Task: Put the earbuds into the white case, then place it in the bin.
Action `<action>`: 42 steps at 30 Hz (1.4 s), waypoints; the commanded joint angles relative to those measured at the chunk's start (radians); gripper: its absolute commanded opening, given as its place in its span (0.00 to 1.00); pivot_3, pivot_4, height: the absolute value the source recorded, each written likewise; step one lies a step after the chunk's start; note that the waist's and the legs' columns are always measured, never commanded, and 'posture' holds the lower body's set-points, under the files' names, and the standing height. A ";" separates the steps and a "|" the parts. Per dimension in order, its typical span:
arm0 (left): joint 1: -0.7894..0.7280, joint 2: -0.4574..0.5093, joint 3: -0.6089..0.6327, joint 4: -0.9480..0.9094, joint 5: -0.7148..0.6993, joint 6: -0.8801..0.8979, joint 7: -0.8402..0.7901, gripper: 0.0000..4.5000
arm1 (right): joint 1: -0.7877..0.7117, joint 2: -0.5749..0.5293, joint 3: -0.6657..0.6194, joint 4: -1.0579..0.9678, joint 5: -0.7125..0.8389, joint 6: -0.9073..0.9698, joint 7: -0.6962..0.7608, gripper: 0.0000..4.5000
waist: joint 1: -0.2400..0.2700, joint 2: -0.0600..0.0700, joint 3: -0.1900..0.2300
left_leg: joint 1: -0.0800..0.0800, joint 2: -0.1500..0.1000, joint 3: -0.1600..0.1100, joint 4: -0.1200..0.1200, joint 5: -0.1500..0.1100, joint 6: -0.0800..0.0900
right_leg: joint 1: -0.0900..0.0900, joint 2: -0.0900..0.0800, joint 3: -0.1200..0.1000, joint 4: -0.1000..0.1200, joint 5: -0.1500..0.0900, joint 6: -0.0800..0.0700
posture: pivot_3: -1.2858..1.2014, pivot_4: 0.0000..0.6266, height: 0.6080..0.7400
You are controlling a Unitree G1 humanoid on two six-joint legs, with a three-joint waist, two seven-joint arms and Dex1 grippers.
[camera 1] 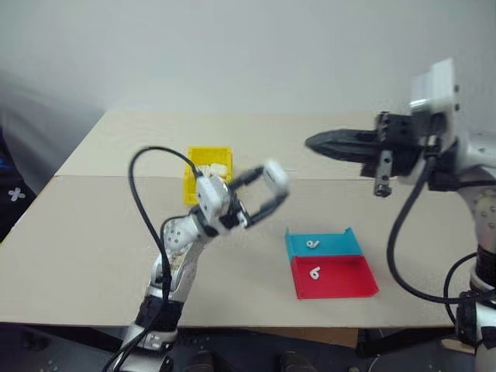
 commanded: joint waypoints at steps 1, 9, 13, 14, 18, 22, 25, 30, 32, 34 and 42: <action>-0.134 -0.004 0.051 0.090 0.164 0.063 0.260 0.62 | 0.060 0.013 -0.042 -0.037 0.005 0.009 -0.081 0.01 | 0.002 0.000 0.000 | 0.000 0.000 0.000 0.000 0.000 0.000 | 0.000 0.000 0.001 0.000 0.000 0.001 | 0.52 0.24 1.00; -0.366 -0.068 0.119 0.516 0.317 0.253 0.731 0.62 | 0.119 0.101 -0.025 -0.040 0.063 0.094 -0.250 0.01 | -0.004 0.000 0.000 | -0.001 -0.001 -0.001 -0.001 0.000 0.000 | -0.001 0.000 0.001 -0.001 -0.001 0.004 | 0.52 0.24 1.00; -0.395 -0.075 0.085 0.633 0.373 0.294 0.807 0.62 | 0.129 0.087 0.011 -0.037 0.042 0.130 -0.276 0.01 | -0.003 0.000 0.000 | -0.001 -0.002 0.000 -0.002 0.000 0.000 | -0.001 -0.001 0.001 -0.002 0.000 0.002 | 0.52 0.24 1.00; -0.403 -0.075 0.086 0.657 0.375 0.314 0.815 0.62 | 0.135 0.081 0.018 -0.040 0.035 0.136 -0.278 0.01 | -0.002 0.000 0.000 | -0.002 -0.002 0.000 -0.002 0.000 0.000 | -0.002 -0.001 0.001 -0.002 0.000 0.002 | 0.52 0.24 1.00; -0.417 -0.071 0.099 0.697 0.361 0.390 0.825 0.91 | 0.159 0.065 0.040 -0.056 0.017 0.142 -0.286 0.00 | 0.000 0.000 0.000 | -0.003 -0.002 0.000 -0.002 0.000 0.000 | -0.002 -0.001 0.000 -0.003 0.000 0.002 | 0.52 0.24 1.00; -0.403 -0.067 0.090 0.668 0.369 0.383 0.829 1.00 | 0.170 0.059 0.057 -0.065 0.005 0.141 -0.287 0.00 | 0.001 0.000 0.000 | -0.003 -0.002 0.000 -0.003 0.000 0.000 | -0.002 -0.001 0.000 -0.003 0.000 0.002 | 0.52 0.24 1.00; -0.351 -0.064 0.104 0.566 0.280 0.326 0.683 1.00 | 0.168 0.055 0.067 -0.064 -0.005 0.137 -0.280 0.00 | -0.001 0.000 0.000 | -0.002 -0.002 0.000 -0.003 0.000 0.000 | -0.002 -0.001 0.000 -0.003 0.000 0.002 | 0.52 0.24 1.00; -0.200 -0.038 0.139 0.287 0.036 0.330 0.347 1.00 | 0.179 0.016 0.081 -0.068 -0.026 0.114 -0.226 0.00 | -0.004 0.000 0.000 | -0.002 -0.002 0.000 -0.003 0.000 0.000 | -0.002 -0.001 0.000 -0.002 0.000 0.001 | 0.52 0.24 1.00; -0.128 0.016 0.121 0.175 -0.003 0.374 0.247 1.00 | 0.221 -0.039 0.081 -0.082 -0.053 0.069 -0.156 0.00 | -0.005 0.000 0.000 | -0.002 -0.002 0.000 -0.003 0.000 0.000 | -0.002 -0.001 0.001 -0.003 0.000 0.001 | 0.52 0.24 1.00; -0.066 0.069 0.113 0.082 -0.035 0.413 0.180 1.00 | 0.271 -0.085 0.070 -0.088 -0.079 0.008 -0.090 0.00 | -0.006 0.000 0.000 | -0.002 -0.002 0.000 -0.003 0.000 0.000 | -0.001 -0.001 0.001 -0.002 0.000 0.001 | 0.52 0.24 1.00; 0.254 0.383 0.253 -0.275 -0.259 0.576 -0.085 1.00 | 0.592 -0.234 -0.103 -0.004 -0.237 -0.420 0.236 0.00 | -0.013 0.000 0.000 | 0.001 -0.002 0.000 -0.003 0.000 0.000 | 0.000 -0.001 0.001 -0.001 -0.003 0.006 | 0.52 0.24 1.00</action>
